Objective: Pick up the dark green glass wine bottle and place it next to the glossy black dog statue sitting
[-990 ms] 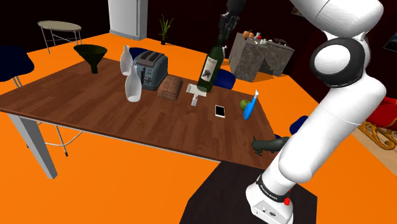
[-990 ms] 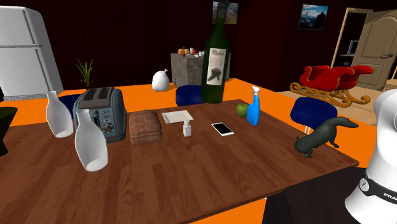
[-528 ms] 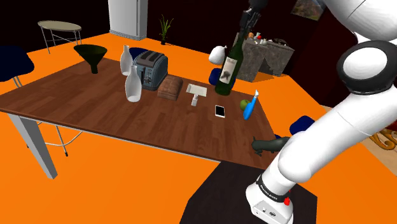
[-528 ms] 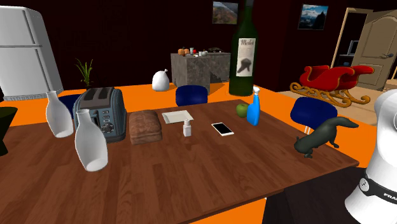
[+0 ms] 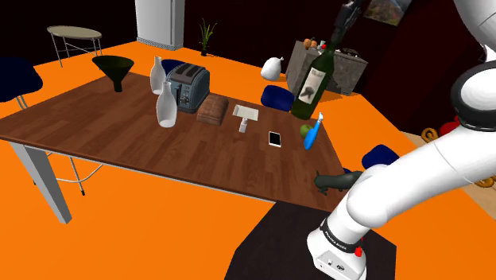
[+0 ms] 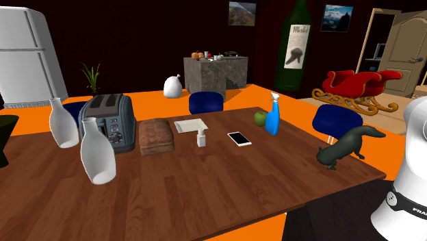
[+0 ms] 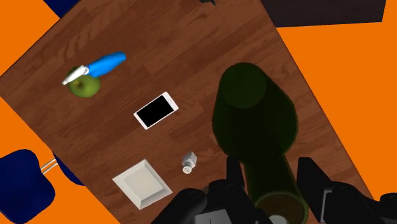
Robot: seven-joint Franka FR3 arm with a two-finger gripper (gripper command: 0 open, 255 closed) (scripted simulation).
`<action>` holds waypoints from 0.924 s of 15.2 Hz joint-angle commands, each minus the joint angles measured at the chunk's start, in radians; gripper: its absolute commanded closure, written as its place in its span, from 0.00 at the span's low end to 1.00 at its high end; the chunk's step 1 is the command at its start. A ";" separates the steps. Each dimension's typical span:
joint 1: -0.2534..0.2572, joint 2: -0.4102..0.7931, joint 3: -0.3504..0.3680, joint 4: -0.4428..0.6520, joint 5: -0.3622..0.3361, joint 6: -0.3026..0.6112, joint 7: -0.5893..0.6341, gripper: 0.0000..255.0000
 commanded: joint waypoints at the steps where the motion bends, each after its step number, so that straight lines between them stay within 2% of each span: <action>1: -0.007 -0.027 -0.012 0.010 -0.011 -0.036 -0.025 1.00; 6: -0.022 -0.081 -0.041 0.065 -0.041 -0.138 -0.089 1.00; 14: -0.032 -0.195 -0.023 -0.171 -0.056 -0.016 -0.062 1.00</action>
